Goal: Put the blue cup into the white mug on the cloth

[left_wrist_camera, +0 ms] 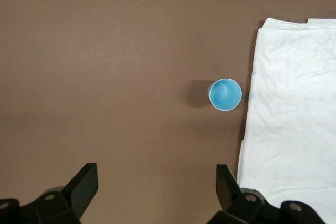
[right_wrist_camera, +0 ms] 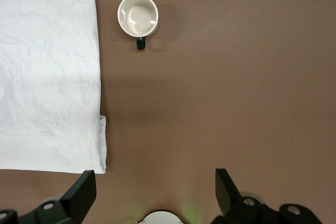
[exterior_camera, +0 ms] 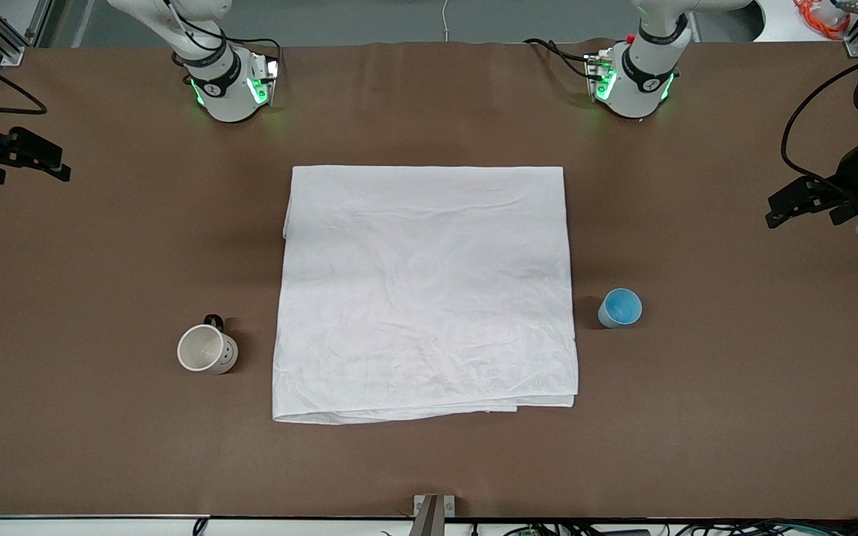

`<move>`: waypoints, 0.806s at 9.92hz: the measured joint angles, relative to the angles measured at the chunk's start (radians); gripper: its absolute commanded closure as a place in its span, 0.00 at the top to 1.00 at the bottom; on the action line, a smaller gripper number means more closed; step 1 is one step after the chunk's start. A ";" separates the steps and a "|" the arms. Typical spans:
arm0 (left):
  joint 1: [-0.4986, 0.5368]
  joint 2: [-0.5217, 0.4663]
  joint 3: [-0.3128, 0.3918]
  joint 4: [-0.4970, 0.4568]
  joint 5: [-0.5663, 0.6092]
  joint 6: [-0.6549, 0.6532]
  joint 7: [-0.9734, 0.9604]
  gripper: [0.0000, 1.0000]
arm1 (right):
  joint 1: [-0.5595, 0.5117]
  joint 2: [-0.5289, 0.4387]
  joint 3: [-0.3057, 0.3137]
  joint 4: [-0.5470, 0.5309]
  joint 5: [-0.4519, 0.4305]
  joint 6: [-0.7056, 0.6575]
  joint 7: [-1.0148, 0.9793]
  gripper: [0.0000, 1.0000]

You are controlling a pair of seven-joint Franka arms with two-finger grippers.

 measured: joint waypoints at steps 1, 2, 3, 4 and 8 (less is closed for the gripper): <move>-0.001 0.003 -0.001 0.000 0.000 -0.002 0.000 0.99 | 0.006 -0.004 0.002 -0.076 0.005 0.087 0.000 0.99; -0.003 0.006 -0.002 0.000 0.000 -0.008 0.000 0.99 | 0.025 -0.007 0.003 -0.172 0.007 0.192 0.000 0.99; -0.003 0.008 -0.004 0.000 0.000 -0.012 0.000 0.99 | 0.052 -0.010 0.004 -0.278 0.008 0.312 0.001 0.99; -0.005 0.013 -0.005 0.000 0.000 -0.016 0.002 0.99 | 0.077 -0.010 0.005 -0.397 0.008 0.450 0.007 0.99; -0.049 0.171 -0.020 0.052 0.000 -0.012 0.008 0.99 | 0.147 0.091 0.006 -0.665 0.031 0.889 0.012 0.99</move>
